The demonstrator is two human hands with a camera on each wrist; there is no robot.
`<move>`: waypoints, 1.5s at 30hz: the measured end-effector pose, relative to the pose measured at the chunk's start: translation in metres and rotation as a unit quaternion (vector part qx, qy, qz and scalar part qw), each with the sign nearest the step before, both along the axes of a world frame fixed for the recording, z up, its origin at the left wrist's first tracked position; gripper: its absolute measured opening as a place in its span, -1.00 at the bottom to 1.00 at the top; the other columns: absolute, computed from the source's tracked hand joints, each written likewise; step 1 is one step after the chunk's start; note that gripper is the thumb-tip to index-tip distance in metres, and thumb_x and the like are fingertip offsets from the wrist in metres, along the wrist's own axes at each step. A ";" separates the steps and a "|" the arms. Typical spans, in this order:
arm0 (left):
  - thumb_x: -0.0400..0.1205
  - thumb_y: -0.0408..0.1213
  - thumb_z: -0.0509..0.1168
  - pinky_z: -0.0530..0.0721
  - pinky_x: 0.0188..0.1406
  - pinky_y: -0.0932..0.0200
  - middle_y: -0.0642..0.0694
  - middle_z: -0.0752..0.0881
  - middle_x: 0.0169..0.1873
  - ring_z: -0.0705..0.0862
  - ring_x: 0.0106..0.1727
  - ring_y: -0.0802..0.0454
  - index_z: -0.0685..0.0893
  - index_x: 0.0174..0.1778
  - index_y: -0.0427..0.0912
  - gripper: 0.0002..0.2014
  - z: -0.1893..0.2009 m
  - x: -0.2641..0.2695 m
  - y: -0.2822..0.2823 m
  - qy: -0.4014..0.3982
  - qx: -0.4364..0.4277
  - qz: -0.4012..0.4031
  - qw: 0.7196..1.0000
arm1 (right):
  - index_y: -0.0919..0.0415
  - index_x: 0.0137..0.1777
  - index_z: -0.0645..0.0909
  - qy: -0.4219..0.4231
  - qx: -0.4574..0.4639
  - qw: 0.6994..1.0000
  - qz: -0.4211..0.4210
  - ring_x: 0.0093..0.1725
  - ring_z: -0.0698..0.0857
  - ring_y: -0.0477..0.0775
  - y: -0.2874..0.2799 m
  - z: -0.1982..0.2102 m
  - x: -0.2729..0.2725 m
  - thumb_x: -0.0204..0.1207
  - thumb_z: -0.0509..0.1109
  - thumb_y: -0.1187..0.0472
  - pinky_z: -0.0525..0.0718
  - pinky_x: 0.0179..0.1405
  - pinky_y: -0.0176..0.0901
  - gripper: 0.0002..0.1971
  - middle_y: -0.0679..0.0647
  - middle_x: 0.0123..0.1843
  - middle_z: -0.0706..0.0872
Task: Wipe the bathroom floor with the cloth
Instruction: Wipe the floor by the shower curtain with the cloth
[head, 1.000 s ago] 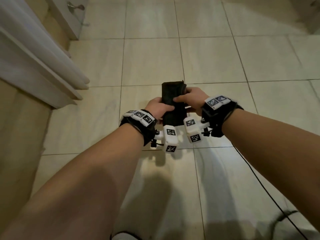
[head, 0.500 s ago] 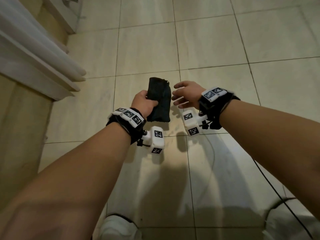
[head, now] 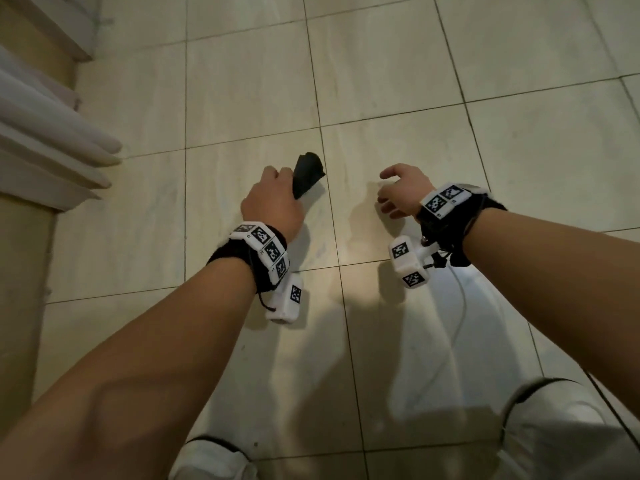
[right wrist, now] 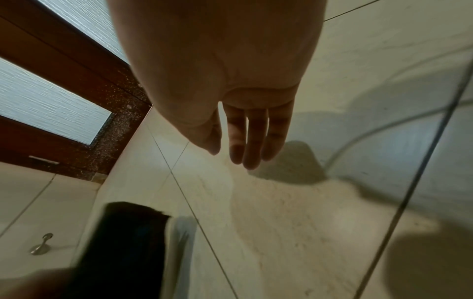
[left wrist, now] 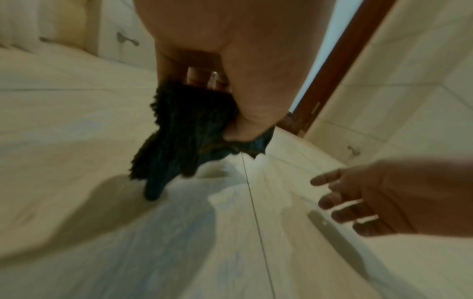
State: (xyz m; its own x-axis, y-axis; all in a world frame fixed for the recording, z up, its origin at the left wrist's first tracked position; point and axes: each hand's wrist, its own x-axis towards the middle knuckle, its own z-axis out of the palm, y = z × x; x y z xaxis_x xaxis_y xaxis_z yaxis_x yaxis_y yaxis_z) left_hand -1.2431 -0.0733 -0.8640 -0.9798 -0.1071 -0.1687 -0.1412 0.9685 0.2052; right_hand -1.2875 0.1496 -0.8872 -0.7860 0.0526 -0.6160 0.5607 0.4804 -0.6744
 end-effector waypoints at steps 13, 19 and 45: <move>0.62 -0.12 0.35 0.58 0.26 -0.16 -0.06 0.29 0.58 0.34 0.47 -0.19 0.34 0.60 0.14 -0.39 -0.043 0.017 0.009 -0.090 -0.040 -0.158 0.982 | -0.08 0.50 0.43 0.115 0.332 0.863 0.363 0.48 0.36 0.26 -0.003 -0.022 -0.005 0.53 0.40 0.07 0.54 0.29 0.20 -0.48 0.13 0.51 0.36; 0.62 -0.10 0.34 0.51 0.24 -0.21 -0.02 0.18 0.66 0.25 0.54 -0.18 0.34 0.61 0.17 -0.39 -0.048 0.023 0.016 -0.051 -0.085 -0.225 0.969 | -0.07 0.37 0.43 0.105 0.350 0.852 0.374 0.44 0.34 0.25 -0.007 -0.027 0.001 0.35 0.43 0.14 0.52 0.24 0.20 -0.44 0.12 0.38 0.36; 0.66 -0.21 0.32 0.44 0.45 -0.08 -0.18 0.00 0.68 0.13 0.57 -0.28 0.16 0.71 0.03 -0.29 -0.054 0.027 0.045 -0.151 0.034 -0.034 0.987 | 0.09 0.21 0.45 0.089 0.383 0.851 0.349 0.29 0.42 0.25 -0.028 -0.029 -0.004 0.33 0.44 0.29 0.54 -0.06 0.11 -0.56 0.17 0.27 0.39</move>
